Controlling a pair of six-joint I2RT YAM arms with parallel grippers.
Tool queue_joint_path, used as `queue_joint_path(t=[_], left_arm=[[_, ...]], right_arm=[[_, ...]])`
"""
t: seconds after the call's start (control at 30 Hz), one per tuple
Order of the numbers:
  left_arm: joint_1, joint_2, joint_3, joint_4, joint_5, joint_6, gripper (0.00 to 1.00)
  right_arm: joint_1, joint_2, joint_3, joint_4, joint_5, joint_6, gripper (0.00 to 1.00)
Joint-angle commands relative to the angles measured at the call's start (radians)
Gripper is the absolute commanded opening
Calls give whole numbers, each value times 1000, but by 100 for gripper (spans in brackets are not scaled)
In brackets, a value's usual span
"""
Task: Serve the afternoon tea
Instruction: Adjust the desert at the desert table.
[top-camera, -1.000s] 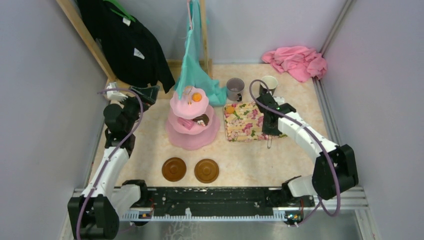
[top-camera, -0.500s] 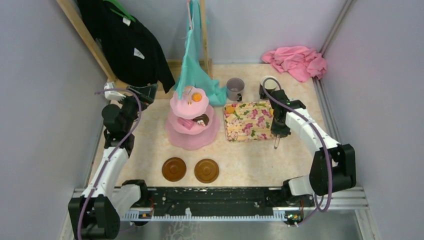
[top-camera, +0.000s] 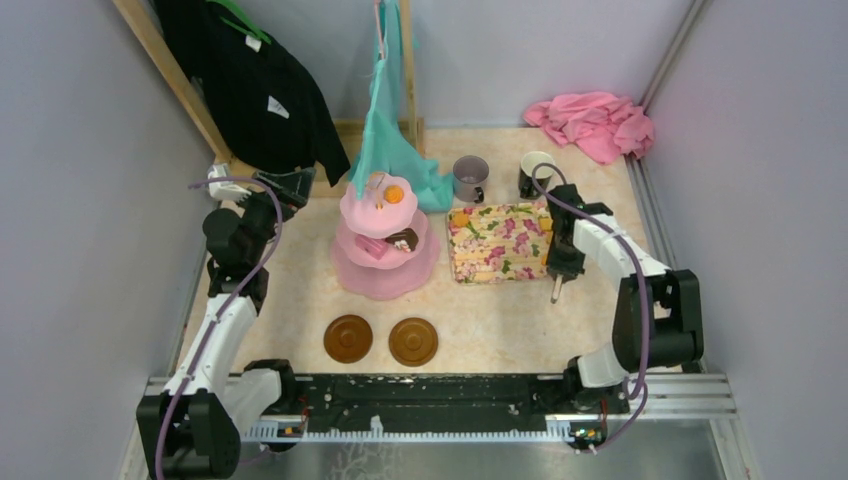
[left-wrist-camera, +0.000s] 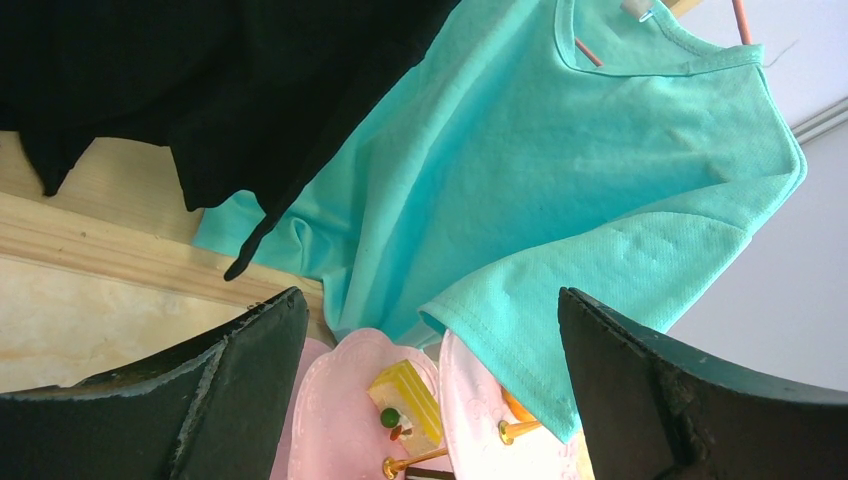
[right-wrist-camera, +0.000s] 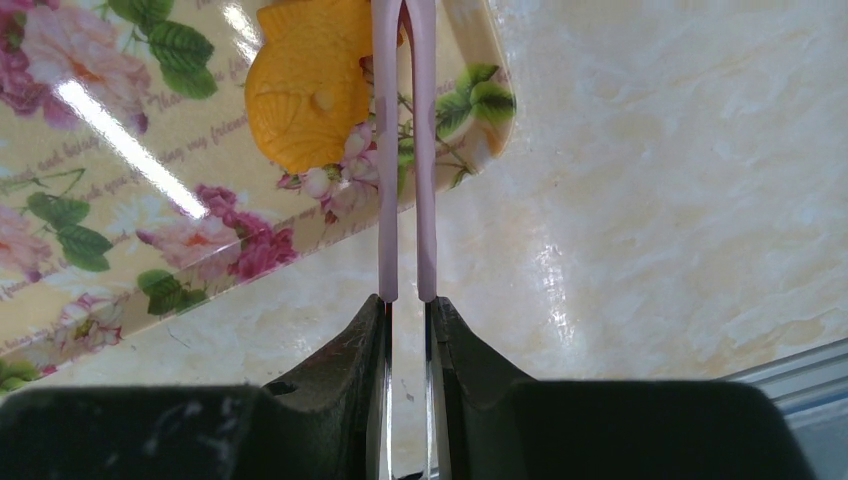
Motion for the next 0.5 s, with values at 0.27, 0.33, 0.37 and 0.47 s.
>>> queue_joint_path(t=[0.27, 0.33, 0.37, 0.47], left_arm=[[18, -4, 0, 42, 25, -14, 99], [18, -4, 0, 42, 27, -16, 99], [20, -4, 0, 42, 27, -15, 99], [20, -5, 2, 42, 26, -12, 99]], right_arm=[[-10, 33, -28, 115, -102, -18, 9], [2, 34, -22, 118, -107, -11, 9], [11, 35, -18, 118, -106, -4, 9], [43, 44, -2, 120, -109, 17, 9]])
